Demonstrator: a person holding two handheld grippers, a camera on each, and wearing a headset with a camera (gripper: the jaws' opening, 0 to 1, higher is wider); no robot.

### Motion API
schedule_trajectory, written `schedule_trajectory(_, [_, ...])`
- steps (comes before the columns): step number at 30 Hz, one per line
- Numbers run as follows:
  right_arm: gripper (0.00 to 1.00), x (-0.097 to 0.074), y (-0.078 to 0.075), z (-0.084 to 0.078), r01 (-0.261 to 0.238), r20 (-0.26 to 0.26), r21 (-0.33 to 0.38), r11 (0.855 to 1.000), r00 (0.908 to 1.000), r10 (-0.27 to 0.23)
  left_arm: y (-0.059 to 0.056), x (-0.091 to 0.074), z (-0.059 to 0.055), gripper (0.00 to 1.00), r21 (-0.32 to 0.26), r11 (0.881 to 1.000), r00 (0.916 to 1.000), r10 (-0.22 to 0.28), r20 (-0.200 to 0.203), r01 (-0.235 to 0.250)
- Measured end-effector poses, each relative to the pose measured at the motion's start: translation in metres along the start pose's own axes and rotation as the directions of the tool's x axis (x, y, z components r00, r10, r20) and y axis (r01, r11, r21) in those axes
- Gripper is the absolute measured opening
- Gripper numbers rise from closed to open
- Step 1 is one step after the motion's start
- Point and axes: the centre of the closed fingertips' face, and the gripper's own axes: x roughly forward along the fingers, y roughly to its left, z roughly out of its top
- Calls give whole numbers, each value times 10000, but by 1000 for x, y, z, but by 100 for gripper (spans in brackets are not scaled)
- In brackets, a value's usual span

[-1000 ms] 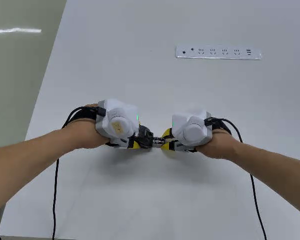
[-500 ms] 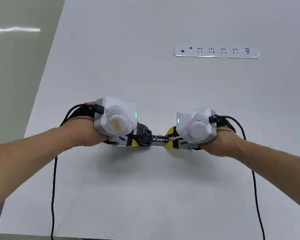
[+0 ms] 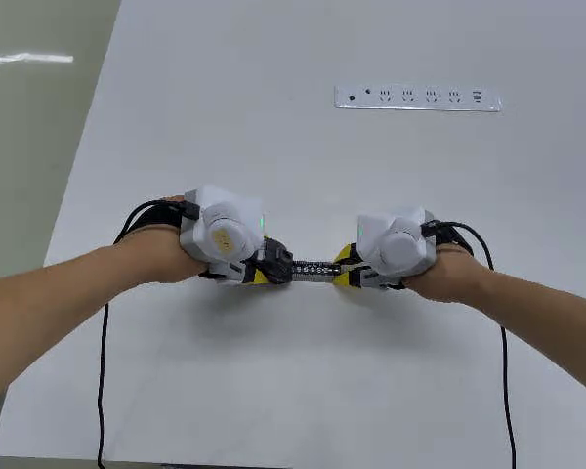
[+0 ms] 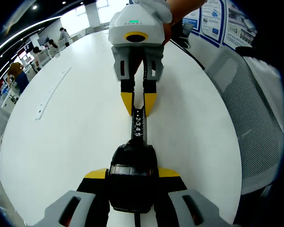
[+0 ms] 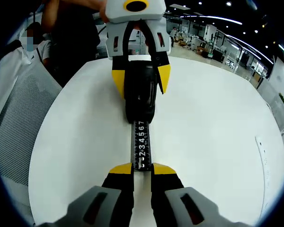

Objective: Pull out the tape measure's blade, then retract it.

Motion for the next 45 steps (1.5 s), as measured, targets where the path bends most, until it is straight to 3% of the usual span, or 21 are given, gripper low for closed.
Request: schedule_trajectory(45, [11, -35, -2, -43, 74, -226, 482, 9988, 9997, -63, 0, 2, 0, 33, -13, 10000, 10000, -10, -45, 10])
